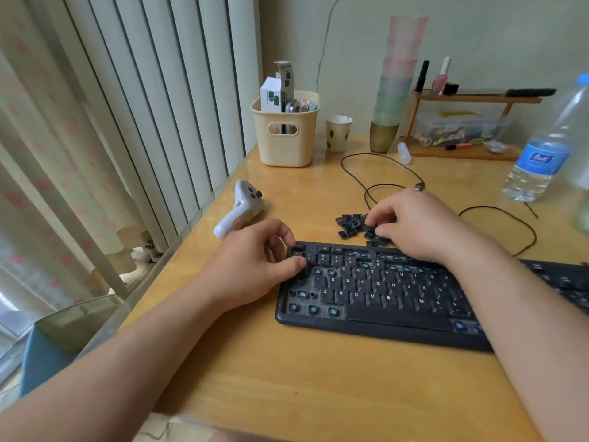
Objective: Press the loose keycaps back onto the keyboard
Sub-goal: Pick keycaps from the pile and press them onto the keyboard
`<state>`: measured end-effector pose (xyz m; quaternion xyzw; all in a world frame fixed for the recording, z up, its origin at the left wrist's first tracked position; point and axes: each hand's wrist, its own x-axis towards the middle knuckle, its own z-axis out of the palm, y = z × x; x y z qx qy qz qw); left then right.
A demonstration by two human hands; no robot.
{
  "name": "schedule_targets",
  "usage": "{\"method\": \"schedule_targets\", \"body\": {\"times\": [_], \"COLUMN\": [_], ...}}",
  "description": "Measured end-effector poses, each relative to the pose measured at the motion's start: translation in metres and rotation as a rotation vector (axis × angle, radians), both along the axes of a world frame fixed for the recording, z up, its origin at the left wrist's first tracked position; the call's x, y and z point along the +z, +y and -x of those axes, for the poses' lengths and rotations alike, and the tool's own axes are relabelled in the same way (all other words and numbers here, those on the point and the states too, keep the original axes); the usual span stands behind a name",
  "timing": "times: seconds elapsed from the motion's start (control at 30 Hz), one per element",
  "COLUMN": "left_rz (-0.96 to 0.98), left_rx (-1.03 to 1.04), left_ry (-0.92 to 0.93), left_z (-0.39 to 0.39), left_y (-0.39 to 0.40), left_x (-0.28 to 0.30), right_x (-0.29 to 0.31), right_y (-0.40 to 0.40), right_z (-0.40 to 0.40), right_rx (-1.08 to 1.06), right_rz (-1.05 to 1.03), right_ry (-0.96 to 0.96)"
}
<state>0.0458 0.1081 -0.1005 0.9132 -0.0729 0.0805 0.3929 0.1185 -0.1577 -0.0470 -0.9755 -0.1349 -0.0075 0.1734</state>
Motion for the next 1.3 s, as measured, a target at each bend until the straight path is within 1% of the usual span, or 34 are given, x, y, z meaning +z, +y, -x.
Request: {"method": "schedule_targets", "body": {"times": [0.1, 0.23, 0.3, 0.33, 0.4, 0.53, 0.6, 0.63, 0.67, 0.73, 0.77, 0.8, 0.83, 0.87, 0.93, 1.03, 1.2, 1.3], "left_rz": [0.07, 0.1, 0.119, 0.114, 0.133, 0.308, 0.299, 0.262, 0.224, 0.186, 0.182, 0.18, 0.178, 0.174, 0.162, 0.151, 0.117, 0.117], "left_rx": [0.03, -0.037, -0.019, 0.004, 0.032, -0.009, -0.028, -0.027, -0.029, -0.062, -0.087, -0.108, -0.126, -0.14, -0.148, -0.12, -0.086, -0.076], "left_ry": [0.044, 0.3, 0.335, 0.308, 0.199, 0.023, -0.06, -0.107, -0.156, -0.255, -0.304, -0.349, -0.388, -0.422, -0.487, -0.551, -0.608, -0.632], "left_z": [0.0, -0.009, -0.015, -0.019, -0.025, -0.031, -0.031, -0.03, -0.029, -0.025, -0.022, -0.019, -0.017, -0.015, -0.014, -0.015, -0.016, -0.015], "left_y": [0.002, 0.005, 0.0, -0.003, -0.014, -0.043, -0.052, -0.054, -0.056, -0.057, -0.058, -0.059, -0.061, -0.062, -0.064, -0.063, -0.06, -0.061], "left_x": [0.005, 0.021, 0.032, 0.037, 0.041, 0.037, 0.033, 0.031, 0.03, 0.028, 0.027, 0.027, 0.026, 0.025, 0.024, 0.022, 0.022, 0.022], "right_x": [-0.002, -0.003, -0.004, -0.005, -0.006, -0.009, -0.008, -0.006, -0.005, -0.003, -0.002, -0.002, -0.004, -0.006, -0.009, -0.011, -0.01, -0.009], "right_y": [-0.002, -0.002, -0.004, -0.004, -0.006, -0.009, -0.011, -0.011, -0.012, -0.01, -0.008, -0.004, 0.0, 0.004, 0.009, 0.014, 0.017, 0.017], "right_z": [0.0, -0.002, -0.007, -0.008, -0.012, -0.015, -0.013, -0.012, -0.01, 0.0, 0.006, 0.012, 0.016, 0.02, 0.023, 0.024, 0.026, 0.027], "right_rx": [0.051, 0.163, 0.178, 0.184, 0.193, 0.214, 0.21, 0.204, 0.193, 0.173, 0.177, 0.181, 0.177, 0.17, 0.174, 0.205, 0.185, 0.189], "right_rz": [0.031, 0.145, 0.15, 0.141, 0.113, 0.11, 0.083, 0.008, -0.132, -0.565, -0.783, -0.952, -1.065, -1.131, -1.163, -1.189, -1.259, -1.281], "right_ry": [0.011, 0.044, 0.045, 0.049, 0.053, 0.073, 0.055, 0.028, 0.0, 0.005, 0.063, 0.152, 0.247, 0.329, 0.44, 0.548, 0.672, 0.706]}}
